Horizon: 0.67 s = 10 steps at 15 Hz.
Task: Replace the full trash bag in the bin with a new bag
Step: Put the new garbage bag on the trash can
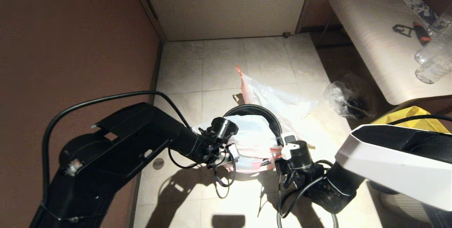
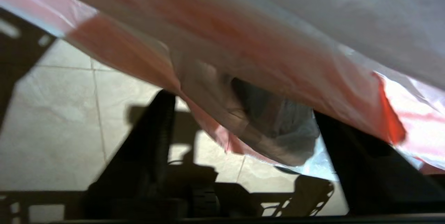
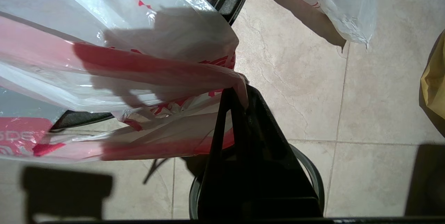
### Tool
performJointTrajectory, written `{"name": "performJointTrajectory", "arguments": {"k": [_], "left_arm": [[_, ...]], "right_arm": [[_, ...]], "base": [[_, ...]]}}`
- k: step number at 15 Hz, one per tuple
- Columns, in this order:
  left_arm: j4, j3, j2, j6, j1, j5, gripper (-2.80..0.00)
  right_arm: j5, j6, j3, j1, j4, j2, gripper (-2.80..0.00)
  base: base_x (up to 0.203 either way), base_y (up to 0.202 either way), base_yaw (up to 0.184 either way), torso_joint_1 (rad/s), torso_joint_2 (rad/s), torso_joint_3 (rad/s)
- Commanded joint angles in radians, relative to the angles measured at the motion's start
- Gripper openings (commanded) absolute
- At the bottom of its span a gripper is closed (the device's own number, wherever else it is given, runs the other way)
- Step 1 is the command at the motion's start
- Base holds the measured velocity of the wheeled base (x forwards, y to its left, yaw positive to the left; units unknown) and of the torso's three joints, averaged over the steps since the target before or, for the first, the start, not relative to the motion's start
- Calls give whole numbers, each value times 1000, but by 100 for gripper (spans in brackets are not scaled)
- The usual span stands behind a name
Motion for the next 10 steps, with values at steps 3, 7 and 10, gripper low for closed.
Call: {"name": "performJointTrajectory", "arguments": {"k": [3,7,10], "left_arm": [[16,-74,53,-5,7,11,-280],[21,-131,92,0,8,11,-280],[14,-139,103,3,6,15,-280]], "right_arm": [[-2,-1,0,2,-5,6,-280],[-4,-3,-5,7,-4,12,-280],[-4,-1,-4,7,-4,13,-280]], "base": [[0,0,0,0,0,0],[0,0,0,0,0,0],[0,0,0,0,0,0]]}}
